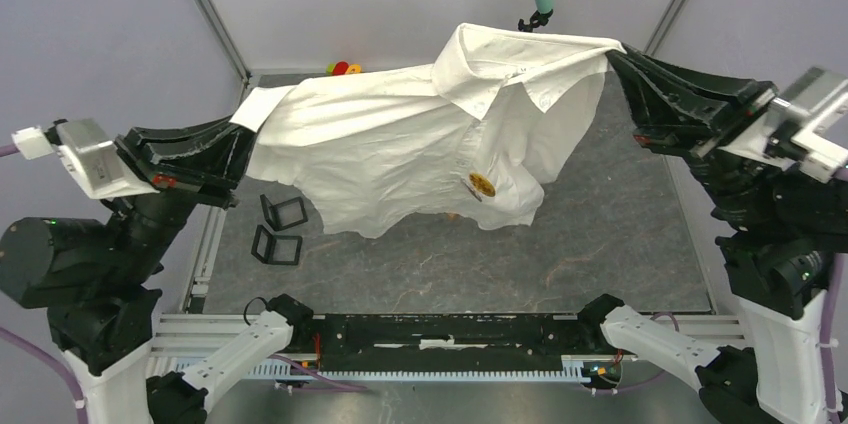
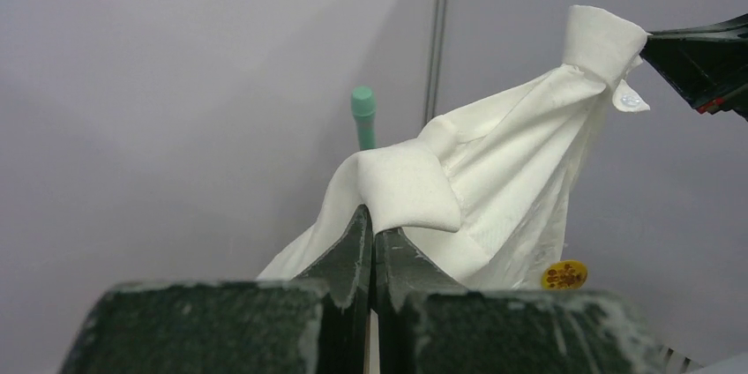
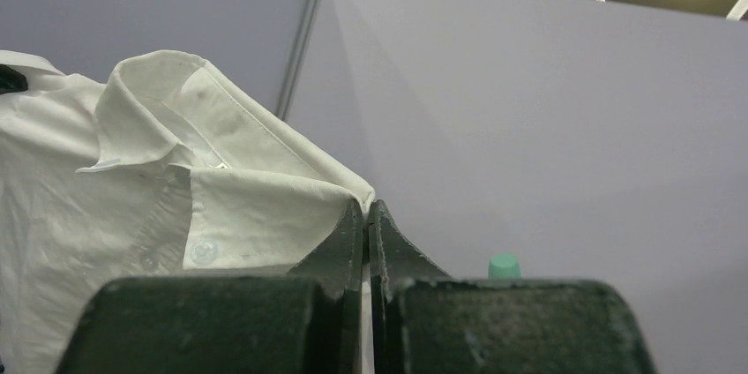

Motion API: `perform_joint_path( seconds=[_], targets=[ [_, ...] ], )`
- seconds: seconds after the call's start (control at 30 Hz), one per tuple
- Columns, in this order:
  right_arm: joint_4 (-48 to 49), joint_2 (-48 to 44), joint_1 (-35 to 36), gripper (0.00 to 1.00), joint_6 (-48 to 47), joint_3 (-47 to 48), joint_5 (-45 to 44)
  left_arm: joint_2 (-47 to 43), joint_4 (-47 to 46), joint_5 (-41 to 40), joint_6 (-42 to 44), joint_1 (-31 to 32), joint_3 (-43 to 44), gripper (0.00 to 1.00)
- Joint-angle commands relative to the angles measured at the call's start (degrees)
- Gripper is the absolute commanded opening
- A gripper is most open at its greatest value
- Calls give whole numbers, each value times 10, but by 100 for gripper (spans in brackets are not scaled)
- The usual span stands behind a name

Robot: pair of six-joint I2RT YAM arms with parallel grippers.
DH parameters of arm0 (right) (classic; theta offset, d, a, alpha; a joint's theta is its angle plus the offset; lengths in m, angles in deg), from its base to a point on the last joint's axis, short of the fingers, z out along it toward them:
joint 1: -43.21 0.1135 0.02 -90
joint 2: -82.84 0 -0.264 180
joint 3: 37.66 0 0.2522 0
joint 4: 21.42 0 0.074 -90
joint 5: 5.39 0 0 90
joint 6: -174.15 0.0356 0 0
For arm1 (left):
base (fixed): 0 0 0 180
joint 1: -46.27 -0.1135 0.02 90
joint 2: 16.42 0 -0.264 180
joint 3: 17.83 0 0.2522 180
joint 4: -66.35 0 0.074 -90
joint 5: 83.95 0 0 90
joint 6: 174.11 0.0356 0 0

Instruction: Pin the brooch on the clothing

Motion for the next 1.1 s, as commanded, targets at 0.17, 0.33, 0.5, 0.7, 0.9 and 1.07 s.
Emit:
perform_joint_path(
  seconds=[0.17, 0.33, 0.5, 0.7, 0.9, 1.07],
  targets=[
    [26, 3, -10, 0, -41, 104, -38, 32, 40, -34, 29, -7, 122, 2],
    [36, 15, -10, 0, -45, 102, -54, 87, 67, -38, -5, -6, 165, 2],
    [51, 47, -10, 0, -74, 52, -117, 148, 100, -177, -9, -7, 158, 2],
    [158, 116, -11, 0, -113, -140, -230, 207, 35, -346, -10, -7, -34, 2],
    [342, 251, -22, 16, -140, -314, -274, 353, -59, -389, -32, -63, -172, 33],
    [367, 318, -23, 87, -134, -336, -267, 486, -13, -320, -38, -72, -121, 81]
  ],
)
